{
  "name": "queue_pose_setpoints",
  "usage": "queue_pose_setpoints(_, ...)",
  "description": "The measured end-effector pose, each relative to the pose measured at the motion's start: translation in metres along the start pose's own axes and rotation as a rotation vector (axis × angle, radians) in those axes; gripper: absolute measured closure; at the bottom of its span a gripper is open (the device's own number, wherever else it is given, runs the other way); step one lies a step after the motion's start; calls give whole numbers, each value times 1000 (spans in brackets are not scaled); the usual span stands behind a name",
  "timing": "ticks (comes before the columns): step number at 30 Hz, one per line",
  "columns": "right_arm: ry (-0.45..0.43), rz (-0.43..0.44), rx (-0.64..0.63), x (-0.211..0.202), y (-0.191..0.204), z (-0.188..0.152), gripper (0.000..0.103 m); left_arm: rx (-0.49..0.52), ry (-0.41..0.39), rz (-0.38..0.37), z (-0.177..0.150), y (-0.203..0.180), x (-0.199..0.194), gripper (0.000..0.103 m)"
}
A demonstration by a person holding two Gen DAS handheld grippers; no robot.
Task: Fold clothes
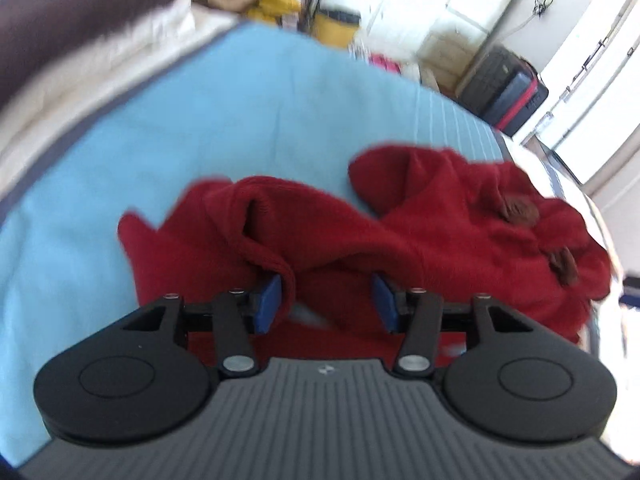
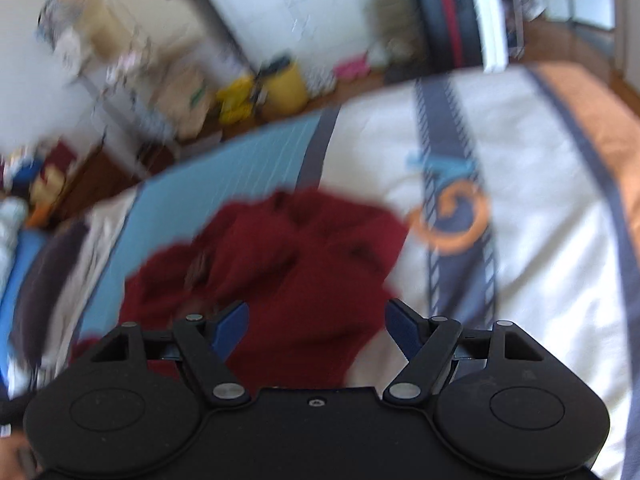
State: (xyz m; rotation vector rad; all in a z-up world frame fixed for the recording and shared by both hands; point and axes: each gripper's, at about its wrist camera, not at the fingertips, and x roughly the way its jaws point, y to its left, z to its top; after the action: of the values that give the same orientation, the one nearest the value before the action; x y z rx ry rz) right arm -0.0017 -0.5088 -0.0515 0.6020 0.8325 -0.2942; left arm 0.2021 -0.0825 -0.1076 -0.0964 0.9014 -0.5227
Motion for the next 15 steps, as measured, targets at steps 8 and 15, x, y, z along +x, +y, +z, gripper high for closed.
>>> queue_pose_setpoints(8, -30, -138, -269, 56, 31, -5, 50, 69, -102, 25, -2, 1, 10, 101)
queue_pose_setpoints(15, -242, 286, -275, 13, 45, 0, 93, -62, -248, 72, 15, 25, -25, 101)
